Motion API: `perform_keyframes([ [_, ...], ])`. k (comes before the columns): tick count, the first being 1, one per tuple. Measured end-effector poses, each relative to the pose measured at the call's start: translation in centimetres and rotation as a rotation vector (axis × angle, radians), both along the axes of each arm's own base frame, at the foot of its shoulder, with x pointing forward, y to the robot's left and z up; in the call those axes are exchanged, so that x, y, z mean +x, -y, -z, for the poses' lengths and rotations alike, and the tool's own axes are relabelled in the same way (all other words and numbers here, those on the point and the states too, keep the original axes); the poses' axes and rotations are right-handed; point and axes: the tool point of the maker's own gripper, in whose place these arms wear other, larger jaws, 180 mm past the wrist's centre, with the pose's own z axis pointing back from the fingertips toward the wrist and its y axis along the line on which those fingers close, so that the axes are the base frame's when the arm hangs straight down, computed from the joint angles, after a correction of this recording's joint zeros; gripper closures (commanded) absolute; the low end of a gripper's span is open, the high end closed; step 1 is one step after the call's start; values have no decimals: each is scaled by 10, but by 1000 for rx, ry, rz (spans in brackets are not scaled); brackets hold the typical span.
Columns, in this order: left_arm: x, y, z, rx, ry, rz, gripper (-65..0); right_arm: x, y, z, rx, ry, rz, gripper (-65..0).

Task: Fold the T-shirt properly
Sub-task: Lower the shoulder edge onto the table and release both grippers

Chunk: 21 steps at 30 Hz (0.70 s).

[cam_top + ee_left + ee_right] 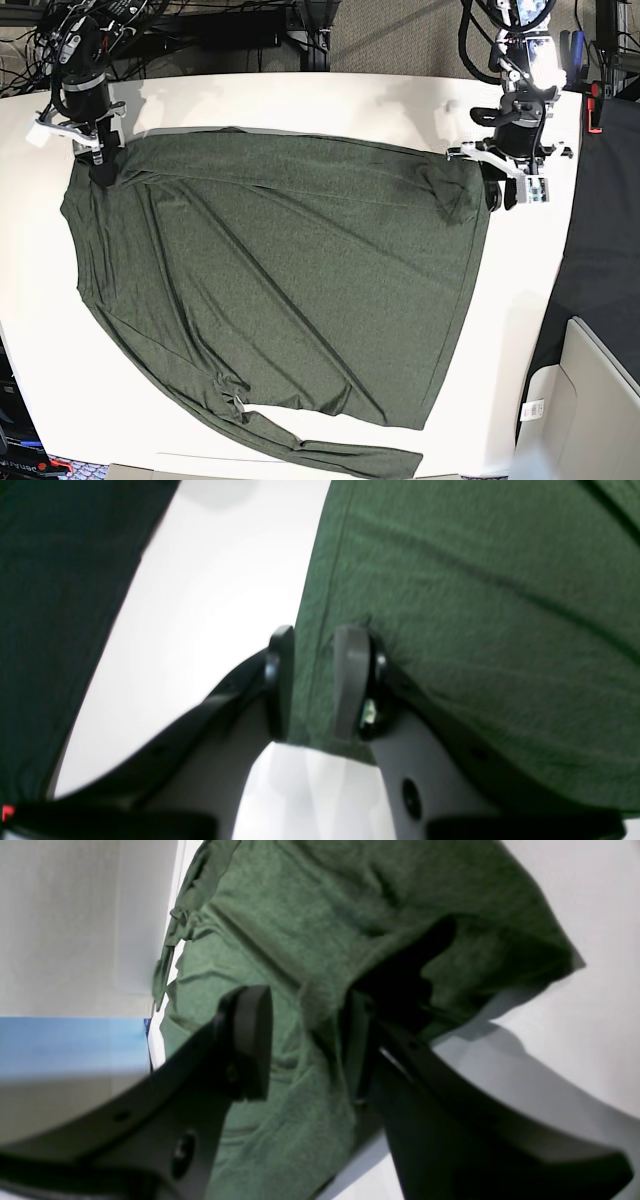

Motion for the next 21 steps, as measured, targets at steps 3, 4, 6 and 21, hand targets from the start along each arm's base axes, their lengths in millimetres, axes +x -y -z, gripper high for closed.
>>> perform_keyframes([
  [3, -6, 0, 5, 3, -19, 4, -142, 1, -6, -7, 41, 36, -22, -238],
  [4, -9, -3, 6, 15, -32, 9, -142, -2, -7, -6, 47, 32, -34, -238],
  [6, -10, -8, 5, 39, -33, 20, -142, -11, -3, -2, 44, 7, -30, -238],
  [21, -27, -9, 11, 48, -68, 21, -142, -50, 10, -22, -45, -27, -41, -237],
])
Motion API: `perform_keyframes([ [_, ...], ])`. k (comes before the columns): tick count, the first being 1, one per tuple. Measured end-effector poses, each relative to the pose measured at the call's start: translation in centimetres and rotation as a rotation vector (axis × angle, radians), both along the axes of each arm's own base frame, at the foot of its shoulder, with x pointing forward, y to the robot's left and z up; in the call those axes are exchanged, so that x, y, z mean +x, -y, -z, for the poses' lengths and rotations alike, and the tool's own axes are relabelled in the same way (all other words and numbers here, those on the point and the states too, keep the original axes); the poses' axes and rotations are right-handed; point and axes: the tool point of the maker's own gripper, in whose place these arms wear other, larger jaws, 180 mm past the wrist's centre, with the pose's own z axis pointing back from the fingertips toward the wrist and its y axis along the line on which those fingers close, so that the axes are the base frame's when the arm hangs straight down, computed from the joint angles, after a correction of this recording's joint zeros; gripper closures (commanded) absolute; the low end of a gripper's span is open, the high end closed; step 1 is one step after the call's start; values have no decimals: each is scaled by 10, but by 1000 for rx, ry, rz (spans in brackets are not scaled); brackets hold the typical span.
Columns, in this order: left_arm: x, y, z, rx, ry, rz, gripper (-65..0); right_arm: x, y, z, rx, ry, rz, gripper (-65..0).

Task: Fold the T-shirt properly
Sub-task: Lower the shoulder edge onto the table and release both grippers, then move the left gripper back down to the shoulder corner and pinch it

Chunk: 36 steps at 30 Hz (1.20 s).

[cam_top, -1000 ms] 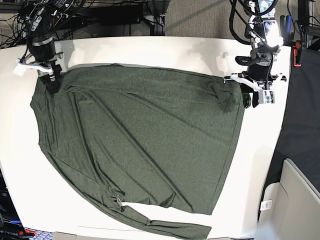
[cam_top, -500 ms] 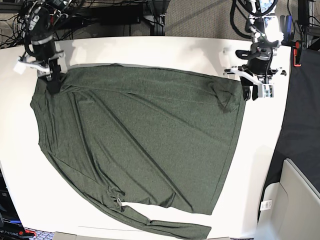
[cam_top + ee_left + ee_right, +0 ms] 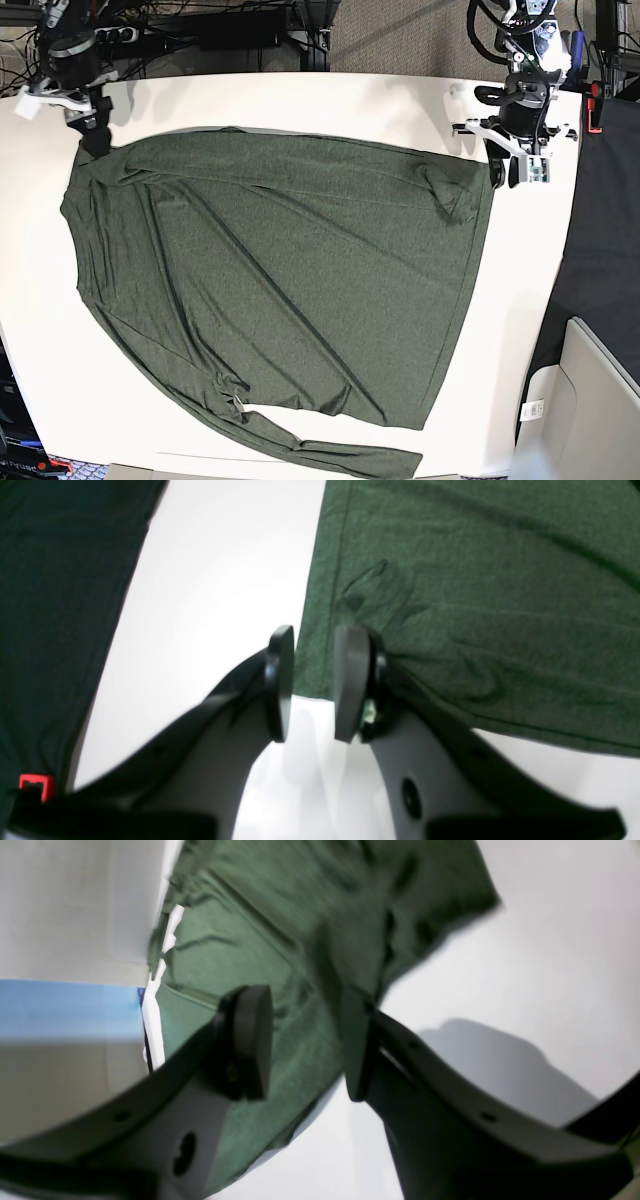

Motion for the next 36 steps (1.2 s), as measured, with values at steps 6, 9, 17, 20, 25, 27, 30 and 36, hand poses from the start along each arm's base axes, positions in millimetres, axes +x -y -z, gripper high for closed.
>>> perform_keyframes([
  [6, -2, 0, 2, -2, -14, 1, -179, -12, 35, -10, -81, -13, 65, -239],
  [9, -9, -2, 13, 6, -91, 5, -215, -15, 34, -8, -76, -24, 62, -239],
  [17, -19, -6, 23, 18, -180, 8, -227, -18, 36, -8, -82, -27, 69, -239],
  [20, -20, -6, 24, 18, -182, 8, -226, -17, 36, -8, -80, -25, 68, -239],
  [25, -25, -15, 26, 107, -206, 8, -225, -17, 36, -8, -79, -24, 68, -239],
  [27, -22, -14, 25, 164, -196, 25, -225, -17, 36, -8, -79, -25, 69, -239],
  [30, -15, 10, 22, 229, -137, 145, -226, -17, 36, -8, -79, -25, 69, -239],
  [36, -37, 27, 40, 138, -203, 146, -227, -17, 36, -8, -78, -25, 69, -239],
])
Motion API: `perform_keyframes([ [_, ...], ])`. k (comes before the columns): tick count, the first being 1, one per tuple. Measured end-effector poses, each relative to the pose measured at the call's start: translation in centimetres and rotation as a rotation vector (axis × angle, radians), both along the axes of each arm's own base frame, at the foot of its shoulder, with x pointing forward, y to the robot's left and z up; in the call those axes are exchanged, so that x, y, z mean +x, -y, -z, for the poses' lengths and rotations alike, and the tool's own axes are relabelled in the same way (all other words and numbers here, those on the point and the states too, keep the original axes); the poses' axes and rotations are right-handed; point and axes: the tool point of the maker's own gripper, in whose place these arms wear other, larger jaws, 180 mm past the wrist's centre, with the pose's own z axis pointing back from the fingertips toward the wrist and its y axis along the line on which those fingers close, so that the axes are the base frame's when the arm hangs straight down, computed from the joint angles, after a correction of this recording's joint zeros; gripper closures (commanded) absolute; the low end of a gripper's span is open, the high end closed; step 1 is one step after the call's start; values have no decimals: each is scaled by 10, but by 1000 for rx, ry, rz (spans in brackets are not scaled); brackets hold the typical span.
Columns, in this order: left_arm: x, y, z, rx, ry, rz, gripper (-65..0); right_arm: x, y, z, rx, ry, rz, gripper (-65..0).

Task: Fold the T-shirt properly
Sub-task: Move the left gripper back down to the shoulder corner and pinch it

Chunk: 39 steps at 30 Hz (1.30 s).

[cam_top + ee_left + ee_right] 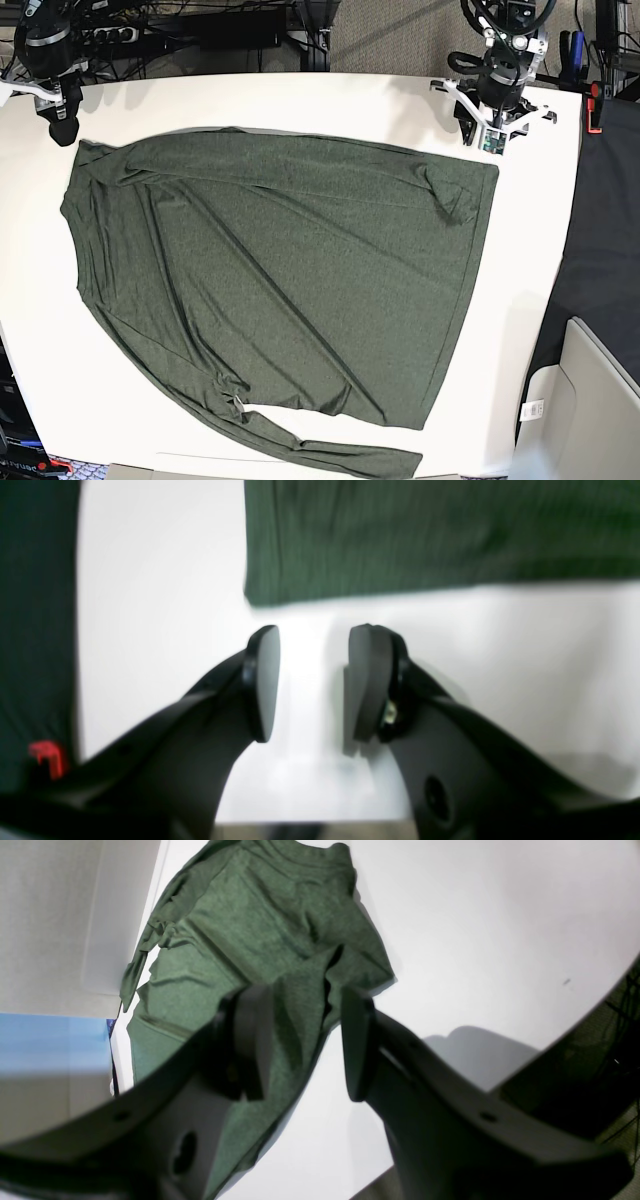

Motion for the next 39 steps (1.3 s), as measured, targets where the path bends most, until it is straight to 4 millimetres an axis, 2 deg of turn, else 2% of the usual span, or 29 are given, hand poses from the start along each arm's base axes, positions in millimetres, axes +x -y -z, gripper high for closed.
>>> perform_keyframes([
  [4, 6, 0, -4, -169, 21, -125, -227, 0, 0, 0, -1, 0, -1, -239],
  [7, 3, -8, -2, -286, -14, -230, -227, 0, 0, 0, 0, 0, -2, -239],
  [14, 22, -33, -18, -566, 0, -434, -228, 1, 0, 0, 0, 1, -2, -239],
  [19, 20, -47, -5, -792, -56, -572, -228, 0, 0, 0, 0, 1, -1, -239],
  [23, 17, -54, 13, -874, -86, -637, -250, 0, 0, 0, 0, 0, -1, -239],
  [25, 11, -54, 24, -897, -115, -663, -264, 0, 0, 0, 0, 0, -1, -239],
  [34, 18, -42, 28, -1038, -95, -657, -267, 0, 0, 0, -2, -1, -2, -239],
  [39, 33, -34, 36, -1136, -93, -656, -267, 1, 0, 0, -2, 1, -1, -239],
])
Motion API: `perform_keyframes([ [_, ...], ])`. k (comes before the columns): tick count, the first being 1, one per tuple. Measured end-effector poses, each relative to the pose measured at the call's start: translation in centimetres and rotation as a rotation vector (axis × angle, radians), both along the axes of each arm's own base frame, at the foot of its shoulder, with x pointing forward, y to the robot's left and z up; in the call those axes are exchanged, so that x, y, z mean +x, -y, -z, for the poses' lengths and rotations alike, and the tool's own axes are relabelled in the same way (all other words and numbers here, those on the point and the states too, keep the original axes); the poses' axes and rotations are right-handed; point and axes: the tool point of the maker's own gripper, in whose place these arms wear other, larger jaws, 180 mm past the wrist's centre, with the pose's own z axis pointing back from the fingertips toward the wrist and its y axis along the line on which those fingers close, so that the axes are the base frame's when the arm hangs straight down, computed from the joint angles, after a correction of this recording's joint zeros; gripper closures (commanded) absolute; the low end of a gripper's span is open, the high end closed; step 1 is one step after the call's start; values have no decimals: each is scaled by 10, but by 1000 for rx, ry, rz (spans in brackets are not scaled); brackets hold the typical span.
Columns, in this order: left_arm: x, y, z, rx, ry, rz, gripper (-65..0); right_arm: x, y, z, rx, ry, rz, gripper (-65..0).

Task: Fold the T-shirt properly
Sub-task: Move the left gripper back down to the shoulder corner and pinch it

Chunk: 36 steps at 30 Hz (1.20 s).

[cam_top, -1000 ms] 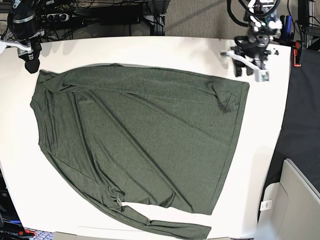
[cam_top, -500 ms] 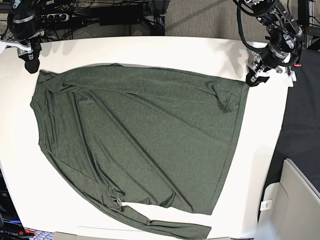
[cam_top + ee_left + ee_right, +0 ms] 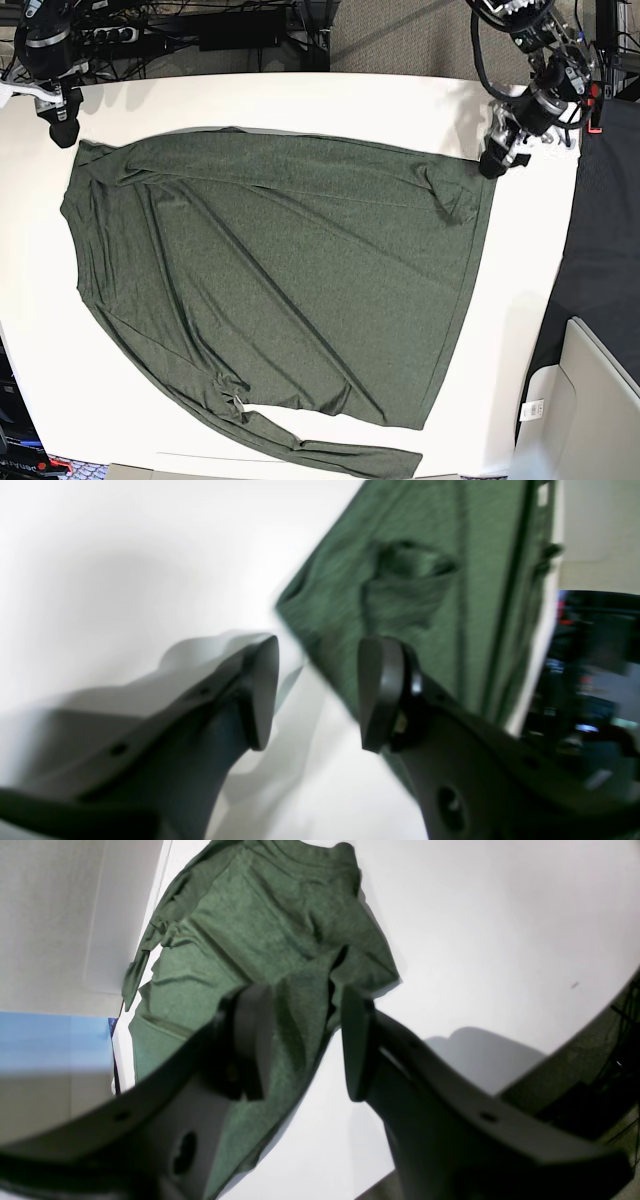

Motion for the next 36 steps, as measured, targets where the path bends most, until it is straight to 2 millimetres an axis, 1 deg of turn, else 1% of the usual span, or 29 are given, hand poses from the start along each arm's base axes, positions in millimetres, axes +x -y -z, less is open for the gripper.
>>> perform_keyframes([
  [3, 8, 3, 1, -28, 15, -4, -267, 0, 0, 0, 0, 1, 0, -239],
  [10, 9, 6, 2, -36, 22, -15, -263, 0, 0, 0, 0, 0, 0, -239],
  [13, 11, 7, 1, -39, 26, -15, -243, 0, 0, 0, 1, 0, 0, -239],
  [16, 14, 8, 1, -36, 22, -12, -214, 0, 0, 0, 1, 1, 1, -239],
  [18, 16, 13, 2, -31, 18, 8, -189, 0, -2, 1, 8, 4, 6, -239],
  [21, 18, 20, 3, -21, 8, 42, -131, -1, -7, 4, 27, 0, 6, -239],
  [25, 17, 21, 5, -7, -6, 54, -47, -1, -5, 3, 21, 0, 7, -237],
  [27, 18, 20, 2, 0, 0, 55, -11, -3, -5, 5, 22, -7, 10, -237],
  [29, 13, 23, 1, 0, -16, 68, -2, -8, -1, 5, 18, -15, 20, -237],
  [30, 13, 22, -2, 11, -10, 66, -2, -10, 3, 4, 12, -14, 36, -237],
  [31, 8, 20, -3, 32, -20, 68, -2, -13, 8, 4, 10, -15, 51, -237],
  [33, 3, 19, -8, 54, -18, 77, -2, -16, 15, 12, 20, -26, 77, -238],
  [35, 2, 17, -10, 65, -16, 78, -2, -17, 17, 26, 59, -44, 98, -239],
  [36, 2, 17, -10, 67, -16, 78, -2, -16, 14, 34, 88, -48, 95, -239],
])
